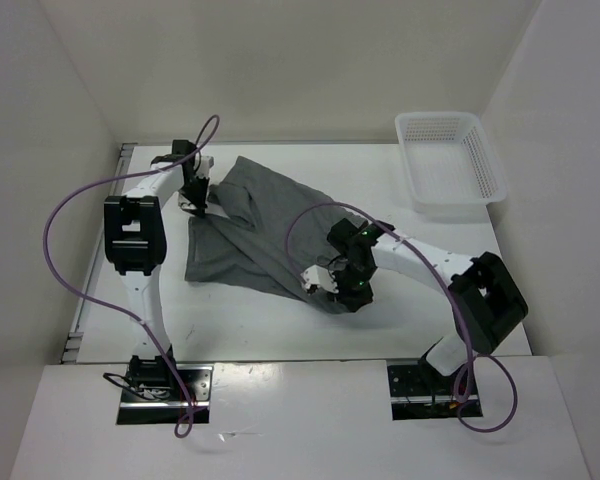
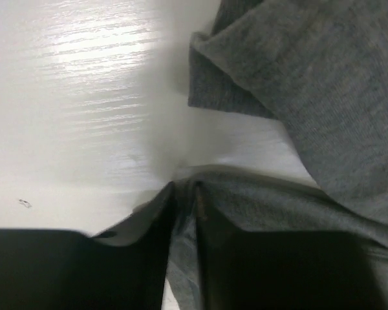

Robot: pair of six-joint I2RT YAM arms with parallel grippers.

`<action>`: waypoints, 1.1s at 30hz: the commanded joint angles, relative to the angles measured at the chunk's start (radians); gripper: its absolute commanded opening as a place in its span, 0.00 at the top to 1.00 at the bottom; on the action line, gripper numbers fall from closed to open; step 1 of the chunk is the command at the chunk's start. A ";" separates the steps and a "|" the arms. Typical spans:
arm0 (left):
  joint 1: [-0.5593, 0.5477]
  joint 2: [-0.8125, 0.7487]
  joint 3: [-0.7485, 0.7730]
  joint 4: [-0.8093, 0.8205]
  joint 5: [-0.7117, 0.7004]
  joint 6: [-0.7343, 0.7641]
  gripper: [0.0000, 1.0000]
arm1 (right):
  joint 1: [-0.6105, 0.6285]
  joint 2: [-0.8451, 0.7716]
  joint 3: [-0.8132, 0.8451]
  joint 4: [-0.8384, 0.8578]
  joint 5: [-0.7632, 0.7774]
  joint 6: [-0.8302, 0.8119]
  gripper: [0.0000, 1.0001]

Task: Fold and stack the shorts
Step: Flatten the shorts out

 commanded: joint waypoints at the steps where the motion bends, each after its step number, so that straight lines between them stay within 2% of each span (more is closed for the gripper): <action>1: 0.000 -0.013 -0.009 0.017 -0.051 0.004 0.70 | 0.003 -0.029 -0.020 0.092 0.085 0.103 0.80; 2: 0.000 -0.022 -0.027 0.008 -0.031 0.004 0.58 | -0.014 -0.014 0.004 0.101 0.076 0.117 0.73; 5: 0.000 -0.091 -0.059 -0.004 -0.017 0.004 0.44 | -0.079 -0.005 0.040 0.124 0.065 0.178 0.34; 7: 0.000 -0.177 -0.087 -0.015 -0.004 0.004 0.37 | -0.129 -0.014 0.069 0.124 0.065 0.188 0.27; 9: 0.000 -0.296 -0.105 -0.041 0.010 0.004 0.34 | -0.172 -0.014 0.122 0.100 0.076 0.188 0.26; 13: 0.000 -0.490 -0.196 -0.156 0.075 0.004 0.29 | -0.362 -0.004 0.289 -0.031 0.018 0.218 0.25; 16: 0.000 -0.558 -0.282 -0.274 0.151 0.004 0.31 | -0.430 0.045 0.412 0.004 -0.024 0.287 0.26; 17: 0.000 -0.579 -0.367 -0.288 0.164 0.004 0.31 | -0.456 0.084 0.446 0.051 -0.033 0.392 0.29; 20: 0.000 -0.579 -0.469 -0.310 0.196 0.004 0.34 | -0.456 0.147 0.469 0.273 -0.068 0.619 0.32; 21: 0.000 -0.579 -0.504 -0.310 0.196 0.004 0.34 | -0.435 0.194 0.478 0.320 -0.042 0.667 0.29; 26: 0.021 -0.599 -0.565 -0.258 0.187 0.004 0.33 | -0.424 0.343 0.595 0.452 0.037 0.844 0.25; 29: 0.021 -0.599 -0.584 -0.216 0.187 0.004 0.31 | -0.433 0.412 0.607 0.491 0.125 0.844 0.24; 33: 0.021 -0.564 -0.593 -0.198 0.211 0.004 0.31 | -0.433 0.461 0.598 0.501 0.150 0.853 0.24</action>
